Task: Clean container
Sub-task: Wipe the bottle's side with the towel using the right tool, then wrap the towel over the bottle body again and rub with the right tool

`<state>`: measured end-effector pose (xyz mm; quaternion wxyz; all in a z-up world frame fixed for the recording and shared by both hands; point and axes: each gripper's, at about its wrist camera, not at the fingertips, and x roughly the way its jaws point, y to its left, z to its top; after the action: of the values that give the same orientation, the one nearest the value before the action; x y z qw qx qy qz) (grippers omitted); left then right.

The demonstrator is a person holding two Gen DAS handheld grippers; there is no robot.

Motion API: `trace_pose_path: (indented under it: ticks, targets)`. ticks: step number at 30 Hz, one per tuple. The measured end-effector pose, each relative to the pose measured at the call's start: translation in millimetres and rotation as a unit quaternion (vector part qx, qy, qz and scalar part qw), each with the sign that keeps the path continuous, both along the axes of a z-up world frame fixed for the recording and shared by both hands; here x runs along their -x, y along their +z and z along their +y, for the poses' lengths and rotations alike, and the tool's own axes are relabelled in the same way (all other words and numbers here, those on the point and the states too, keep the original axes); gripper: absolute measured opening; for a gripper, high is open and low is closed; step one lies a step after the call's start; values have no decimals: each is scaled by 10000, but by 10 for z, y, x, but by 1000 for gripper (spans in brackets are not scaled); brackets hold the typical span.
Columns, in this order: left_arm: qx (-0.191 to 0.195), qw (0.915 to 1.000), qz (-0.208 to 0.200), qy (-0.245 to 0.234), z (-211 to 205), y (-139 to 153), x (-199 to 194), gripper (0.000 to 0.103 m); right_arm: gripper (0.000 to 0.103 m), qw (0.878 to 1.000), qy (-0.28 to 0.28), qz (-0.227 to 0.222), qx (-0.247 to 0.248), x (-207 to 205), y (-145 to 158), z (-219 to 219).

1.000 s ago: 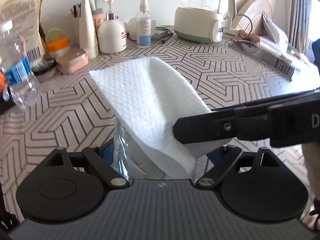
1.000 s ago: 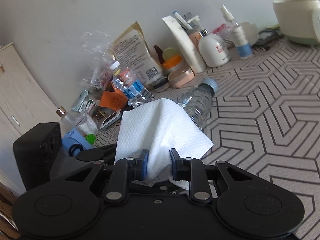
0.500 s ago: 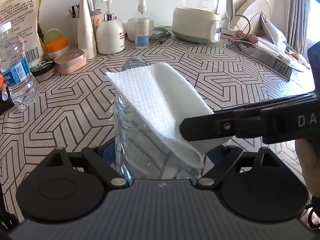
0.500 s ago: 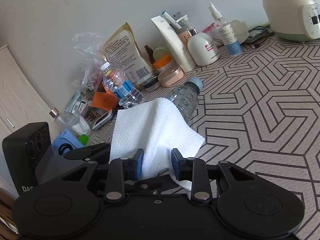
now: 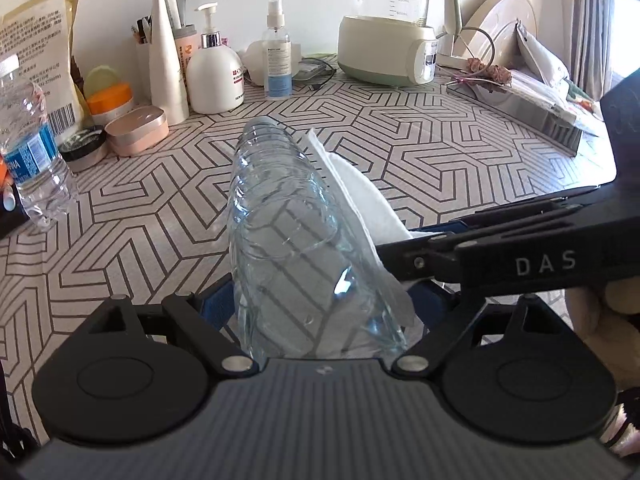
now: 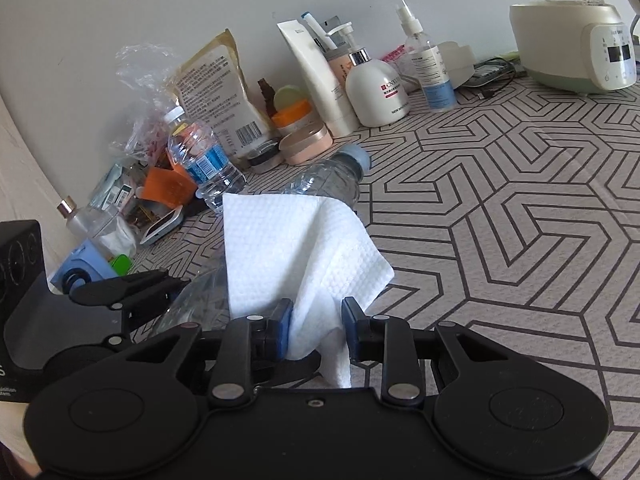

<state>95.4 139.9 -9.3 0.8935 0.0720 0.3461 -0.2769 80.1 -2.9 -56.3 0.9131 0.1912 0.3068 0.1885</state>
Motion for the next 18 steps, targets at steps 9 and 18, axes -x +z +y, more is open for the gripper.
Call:
trace_pose_path:
  ticks: [9, 18]
  targets:
    - [91, 9998, 138, -137, -27, -15, 27, 91, 28, 9975, 324, -454, -437, 19, 254, 14]
    - [-13, 9998, 35, -192, -49, -15, 74, 91, 33, 9980, 188, -516, -322, -51, 239, 53]
